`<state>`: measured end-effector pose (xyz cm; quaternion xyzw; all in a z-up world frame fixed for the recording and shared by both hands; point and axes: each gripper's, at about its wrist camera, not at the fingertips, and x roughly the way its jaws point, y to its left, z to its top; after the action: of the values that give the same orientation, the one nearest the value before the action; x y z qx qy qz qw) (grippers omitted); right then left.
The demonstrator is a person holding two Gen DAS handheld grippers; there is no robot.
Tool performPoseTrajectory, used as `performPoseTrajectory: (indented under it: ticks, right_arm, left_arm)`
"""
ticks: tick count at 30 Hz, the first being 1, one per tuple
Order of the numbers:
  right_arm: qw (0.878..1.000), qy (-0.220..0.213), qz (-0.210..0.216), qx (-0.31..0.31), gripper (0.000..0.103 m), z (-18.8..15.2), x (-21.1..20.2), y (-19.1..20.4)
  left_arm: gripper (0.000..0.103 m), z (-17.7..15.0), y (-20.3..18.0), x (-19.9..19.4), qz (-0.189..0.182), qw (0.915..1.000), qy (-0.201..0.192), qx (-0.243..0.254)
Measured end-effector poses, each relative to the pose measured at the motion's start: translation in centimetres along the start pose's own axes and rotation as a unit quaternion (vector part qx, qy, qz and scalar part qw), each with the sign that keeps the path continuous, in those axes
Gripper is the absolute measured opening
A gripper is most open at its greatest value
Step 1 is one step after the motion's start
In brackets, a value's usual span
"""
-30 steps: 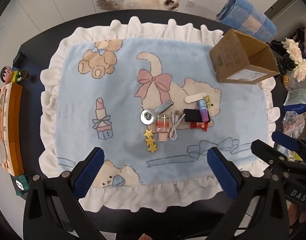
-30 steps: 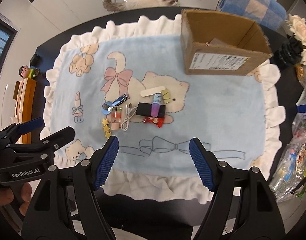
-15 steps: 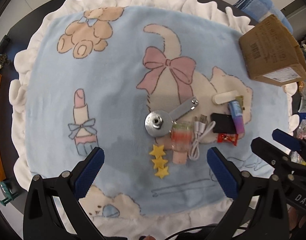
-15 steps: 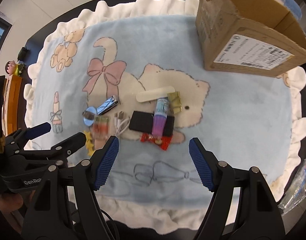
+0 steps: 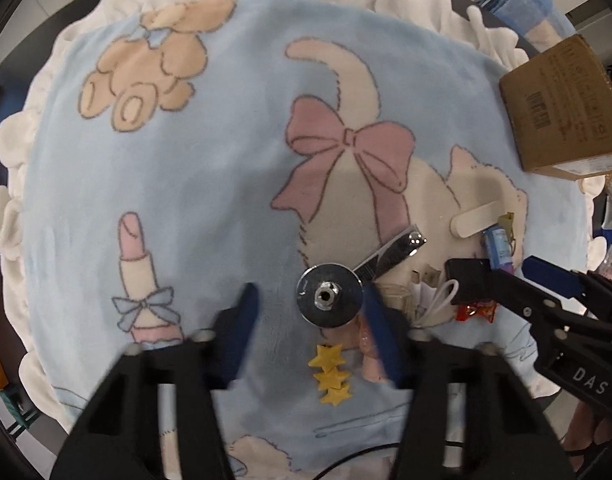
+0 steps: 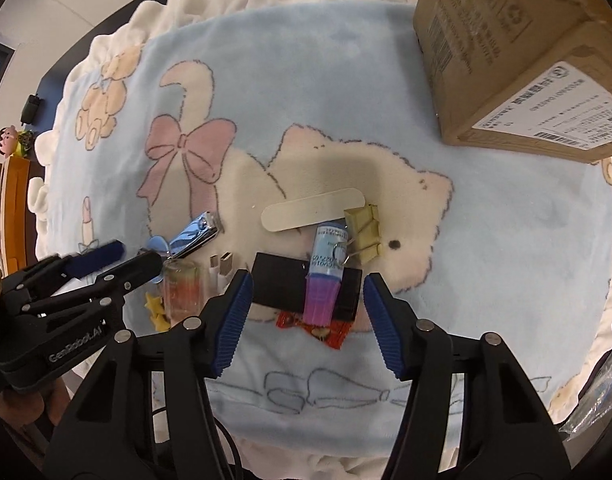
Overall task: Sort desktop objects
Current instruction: 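Grasp the round silver item with the left tool while the right tool grasps the purple-blue tube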
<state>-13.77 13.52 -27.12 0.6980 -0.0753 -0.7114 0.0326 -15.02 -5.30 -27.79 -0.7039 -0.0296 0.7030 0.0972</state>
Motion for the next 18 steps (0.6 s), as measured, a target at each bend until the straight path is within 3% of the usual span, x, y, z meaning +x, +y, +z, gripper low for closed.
performPoseTrajectory:
  ticks: [6,9,11,13,14,18]
  right_arm:
    - [1.000,0.011,0.002,0.003,0.053,0.6,1.1,0.1]
    - [1.000,0.015,0.000,0.005,0.044,0.7,1.5,0.1]
    - [1.000,0.014,-0.003,0.005,0.040,0.8,1.6,0.1]
    - [1.000,0.014,-0.009,0.007,0.024,0.9,1.6,0.1]
    - [1.000,0.014,-0.013,0.010,0.021,0.9,1.6,0.0]
    - [1.000,0.015,-0.011,0.010,0.019,0.8,1.6,0.0]
  left_arm:
    - [0.039,0.0,0.1,0.2,-0.013,0.9999,0.005,0.002]
    - [0.024,0.0,-0.1,0.0,-0.019,0.9998,0.001,0.010]
    - [0.023,0.1,-0.1,-0.1,-0.025,0.9996,0.001,0.011]
    - [0.023,0.0,0.0,-0.2,-0.026,0.9996,0.000,0.009]
    - [0.023,0.0,0.1,-0.3,-0.026,0.9996,0.000,0.007]
    - [0.023,-0.3,0.4,-0.6,-0.028,0.9996,0.001,0.001]
